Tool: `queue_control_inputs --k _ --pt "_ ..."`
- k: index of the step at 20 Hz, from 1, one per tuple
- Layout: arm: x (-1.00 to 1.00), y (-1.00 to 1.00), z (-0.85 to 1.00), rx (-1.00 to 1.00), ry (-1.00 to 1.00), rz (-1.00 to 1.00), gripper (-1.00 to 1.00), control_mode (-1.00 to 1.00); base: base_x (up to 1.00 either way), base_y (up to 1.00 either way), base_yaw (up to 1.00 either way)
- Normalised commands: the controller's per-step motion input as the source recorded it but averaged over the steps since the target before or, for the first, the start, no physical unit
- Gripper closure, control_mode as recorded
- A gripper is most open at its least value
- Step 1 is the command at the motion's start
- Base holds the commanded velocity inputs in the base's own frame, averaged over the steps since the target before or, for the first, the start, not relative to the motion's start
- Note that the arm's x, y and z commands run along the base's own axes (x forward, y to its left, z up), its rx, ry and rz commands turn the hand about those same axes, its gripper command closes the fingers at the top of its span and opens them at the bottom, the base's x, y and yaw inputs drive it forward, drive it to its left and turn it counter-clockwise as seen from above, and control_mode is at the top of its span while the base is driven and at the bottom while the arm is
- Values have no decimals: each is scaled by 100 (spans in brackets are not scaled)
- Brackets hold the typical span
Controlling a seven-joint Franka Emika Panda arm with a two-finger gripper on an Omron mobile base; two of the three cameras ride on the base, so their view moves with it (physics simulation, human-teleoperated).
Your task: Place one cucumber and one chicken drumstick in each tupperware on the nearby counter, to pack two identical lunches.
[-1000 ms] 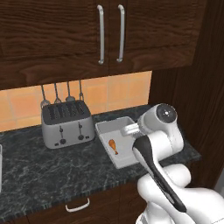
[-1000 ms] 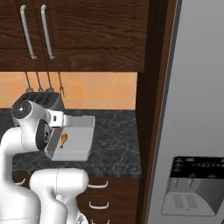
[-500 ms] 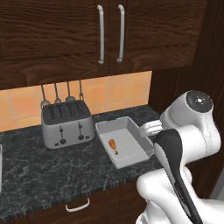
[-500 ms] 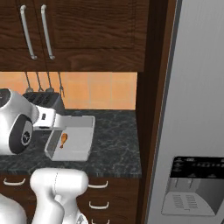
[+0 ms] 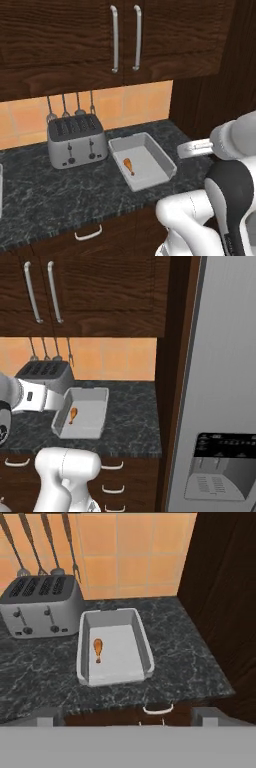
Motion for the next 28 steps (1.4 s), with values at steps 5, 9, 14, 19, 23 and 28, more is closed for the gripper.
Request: queue_control_inputs --k 5,9,14,19,23,28 --pt "0 0 0 0 0 0 -100 100 -100 -49 0" --pt "0 0 0 0 0 0 -100 100 -99 -84 0" --pt "0 0 0 0 0 0 -100 100 -57 -100 0" --pt "0 0 0 0 0 0 -100 100 -15 -100 0" --pt "0 0 0 0 0 0 -100 100 5 -100 0" --pt "0 0 0 0 0 0 -100 100 38 -64 1"
